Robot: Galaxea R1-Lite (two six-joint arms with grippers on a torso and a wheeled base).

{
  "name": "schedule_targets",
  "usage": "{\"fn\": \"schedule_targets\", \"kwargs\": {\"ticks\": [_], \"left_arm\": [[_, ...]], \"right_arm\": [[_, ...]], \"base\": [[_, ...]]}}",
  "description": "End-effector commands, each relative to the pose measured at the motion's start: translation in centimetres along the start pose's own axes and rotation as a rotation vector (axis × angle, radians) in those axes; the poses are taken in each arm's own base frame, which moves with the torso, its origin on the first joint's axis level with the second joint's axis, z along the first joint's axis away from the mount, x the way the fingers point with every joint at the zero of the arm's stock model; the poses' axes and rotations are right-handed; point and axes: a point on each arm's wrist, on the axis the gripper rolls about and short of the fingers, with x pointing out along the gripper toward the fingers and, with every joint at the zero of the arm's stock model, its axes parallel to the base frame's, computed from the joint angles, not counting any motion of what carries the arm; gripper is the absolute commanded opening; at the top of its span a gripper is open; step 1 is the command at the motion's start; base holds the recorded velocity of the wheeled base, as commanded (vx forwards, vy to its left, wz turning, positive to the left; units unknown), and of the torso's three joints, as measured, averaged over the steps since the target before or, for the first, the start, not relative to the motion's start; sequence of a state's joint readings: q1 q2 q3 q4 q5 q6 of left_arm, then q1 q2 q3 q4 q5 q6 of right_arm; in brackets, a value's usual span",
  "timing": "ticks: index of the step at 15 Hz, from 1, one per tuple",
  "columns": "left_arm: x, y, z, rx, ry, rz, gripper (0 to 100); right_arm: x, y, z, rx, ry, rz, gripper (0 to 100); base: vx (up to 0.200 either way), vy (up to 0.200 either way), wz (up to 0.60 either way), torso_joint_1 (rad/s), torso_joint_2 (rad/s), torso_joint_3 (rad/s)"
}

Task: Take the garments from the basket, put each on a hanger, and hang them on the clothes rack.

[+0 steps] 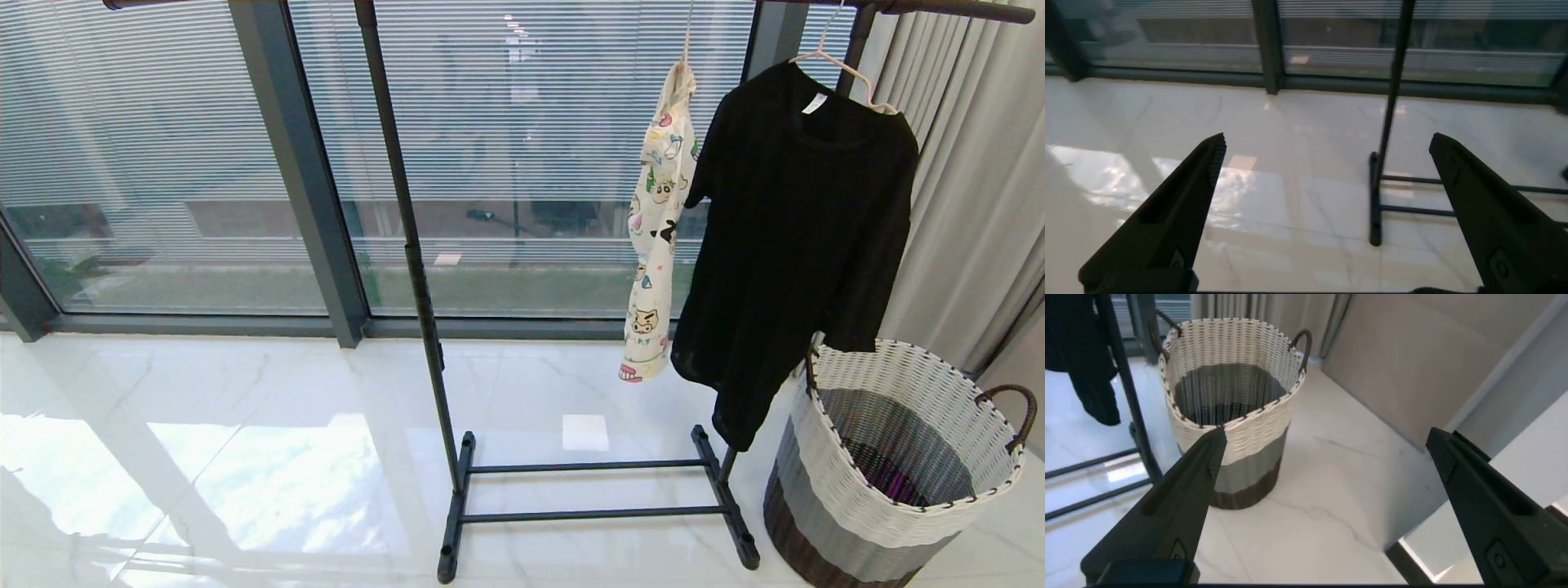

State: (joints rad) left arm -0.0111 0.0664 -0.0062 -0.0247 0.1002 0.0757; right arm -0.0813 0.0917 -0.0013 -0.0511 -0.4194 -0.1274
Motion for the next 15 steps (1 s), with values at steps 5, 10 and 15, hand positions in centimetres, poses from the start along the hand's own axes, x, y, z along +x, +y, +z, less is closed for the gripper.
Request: {"fn": "schedule_targets", "kwargs": {"ticks": [5,10,15], "left_arm": [[-0.49,-0.05,-0.31,-0.104,-0.059,-0.025,100],[-0.49,-0.05,-0.31,-0.099,-0.059,-0.025,100],[-0.49,-0.05,-0.31,-0.099,-0.059,-0.025,100]], "right_arm": [[-0.02,0.51,0.09,0.039,-0.025,0.225,100],[-0.26,0.82,-0.41,0.083,-0.015,0.521,100],[-0.76,0.57,-0.65,0.078,-0.091,0.518,100]], "base": [[0.0,0.0,0.0,0.0,0.0,0.0],[0.0,0.0,0.0,0.0,0.0,0.0],[0.0,0.0,0.0,0.0,0.0,0.0]]}}
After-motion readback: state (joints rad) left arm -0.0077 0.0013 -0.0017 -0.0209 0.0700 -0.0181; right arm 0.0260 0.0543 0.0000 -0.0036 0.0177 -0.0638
